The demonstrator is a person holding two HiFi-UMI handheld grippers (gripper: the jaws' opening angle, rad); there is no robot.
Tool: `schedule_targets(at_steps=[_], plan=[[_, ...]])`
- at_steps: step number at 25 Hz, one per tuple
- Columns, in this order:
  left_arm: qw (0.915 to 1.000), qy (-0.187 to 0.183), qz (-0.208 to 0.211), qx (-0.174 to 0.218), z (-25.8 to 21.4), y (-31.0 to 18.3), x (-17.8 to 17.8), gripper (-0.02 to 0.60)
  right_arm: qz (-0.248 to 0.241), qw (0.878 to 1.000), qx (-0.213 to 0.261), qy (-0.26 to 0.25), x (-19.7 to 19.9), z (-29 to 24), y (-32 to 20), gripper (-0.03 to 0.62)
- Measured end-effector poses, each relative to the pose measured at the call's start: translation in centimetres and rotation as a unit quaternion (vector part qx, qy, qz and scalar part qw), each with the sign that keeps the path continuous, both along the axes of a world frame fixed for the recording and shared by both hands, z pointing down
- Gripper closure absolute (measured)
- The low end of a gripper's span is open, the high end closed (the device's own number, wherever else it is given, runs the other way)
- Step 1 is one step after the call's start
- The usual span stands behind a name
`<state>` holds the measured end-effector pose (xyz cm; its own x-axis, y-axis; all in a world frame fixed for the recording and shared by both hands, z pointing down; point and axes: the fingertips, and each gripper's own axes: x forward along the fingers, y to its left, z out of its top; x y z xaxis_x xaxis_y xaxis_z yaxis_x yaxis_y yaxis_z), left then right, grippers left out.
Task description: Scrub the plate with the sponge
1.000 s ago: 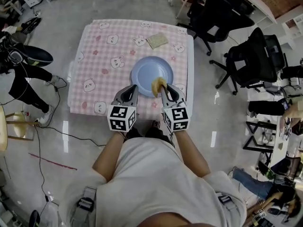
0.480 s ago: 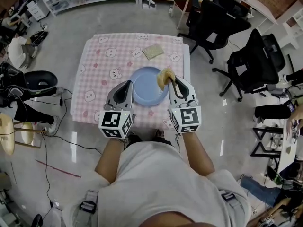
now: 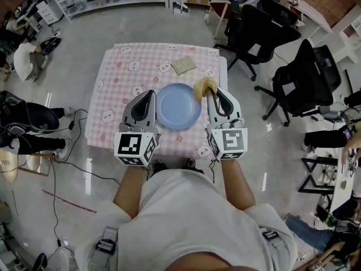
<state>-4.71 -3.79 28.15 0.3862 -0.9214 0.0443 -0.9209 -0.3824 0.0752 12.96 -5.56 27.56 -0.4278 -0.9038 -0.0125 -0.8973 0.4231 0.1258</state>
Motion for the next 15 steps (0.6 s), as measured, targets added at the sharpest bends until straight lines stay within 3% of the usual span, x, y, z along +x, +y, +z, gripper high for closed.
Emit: schedule_targets(at_steps=[15], plan=[[0.9999,0.004,-0.006,-0.008,0.63,0.35,-0.04,0.571,-0.012,1.000,0.007,0.005,-0.76,-0.47,0.02,0.549]])
